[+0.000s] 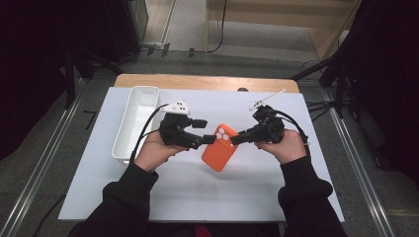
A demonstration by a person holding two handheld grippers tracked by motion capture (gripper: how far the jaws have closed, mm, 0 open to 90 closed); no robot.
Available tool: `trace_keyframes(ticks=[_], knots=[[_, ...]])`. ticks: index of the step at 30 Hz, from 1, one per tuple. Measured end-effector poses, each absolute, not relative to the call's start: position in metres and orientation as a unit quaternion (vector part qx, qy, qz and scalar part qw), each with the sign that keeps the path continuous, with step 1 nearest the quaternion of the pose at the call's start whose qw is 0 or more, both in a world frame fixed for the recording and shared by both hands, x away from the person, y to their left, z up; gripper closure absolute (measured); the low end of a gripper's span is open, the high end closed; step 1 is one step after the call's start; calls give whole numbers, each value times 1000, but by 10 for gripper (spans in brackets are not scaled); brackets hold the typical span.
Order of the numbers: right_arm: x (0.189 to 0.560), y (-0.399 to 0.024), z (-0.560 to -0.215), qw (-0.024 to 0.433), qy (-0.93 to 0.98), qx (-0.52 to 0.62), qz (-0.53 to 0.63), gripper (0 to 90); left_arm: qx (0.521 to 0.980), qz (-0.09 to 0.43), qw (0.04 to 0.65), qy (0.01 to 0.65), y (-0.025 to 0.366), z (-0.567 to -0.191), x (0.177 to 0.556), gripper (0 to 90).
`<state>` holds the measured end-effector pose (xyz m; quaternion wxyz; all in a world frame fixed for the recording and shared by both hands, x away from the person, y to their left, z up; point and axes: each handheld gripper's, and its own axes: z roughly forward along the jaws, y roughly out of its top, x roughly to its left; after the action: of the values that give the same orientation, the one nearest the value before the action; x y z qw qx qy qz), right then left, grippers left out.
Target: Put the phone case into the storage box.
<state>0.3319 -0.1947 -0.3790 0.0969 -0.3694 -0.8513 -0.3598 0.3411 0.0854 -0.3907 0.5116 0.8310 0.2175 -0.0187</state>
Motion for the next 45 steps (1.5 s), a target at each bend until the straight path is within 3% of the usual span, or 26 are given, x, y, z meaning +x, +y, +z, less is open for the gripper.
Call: trace_keyframes(ticks=[10, 12, 38, 43, 45], knots=[[335, -184, -365, 82, -851, -397, -333, 745, 828, 13, 518, 212, 84, -390, 337, 299], [336, -182, -364, 84, -852, -403, -325, 745, 831, 15, 513, 214, 83, -391, 338, 265], [348, -170, -370, 78, -844, -439, -297, 745, 828, 53, 512, 221, 79, -400, 334, 216], [348, -169, -371, 76, -844, -440, -299, 745, 830, 54, 506, 228, 77, -403, 335, 105], [348, -168, -372, 75, -844, -440, -297, 745, 833, 56, 501, 228, 76, -404, 335, 2]])
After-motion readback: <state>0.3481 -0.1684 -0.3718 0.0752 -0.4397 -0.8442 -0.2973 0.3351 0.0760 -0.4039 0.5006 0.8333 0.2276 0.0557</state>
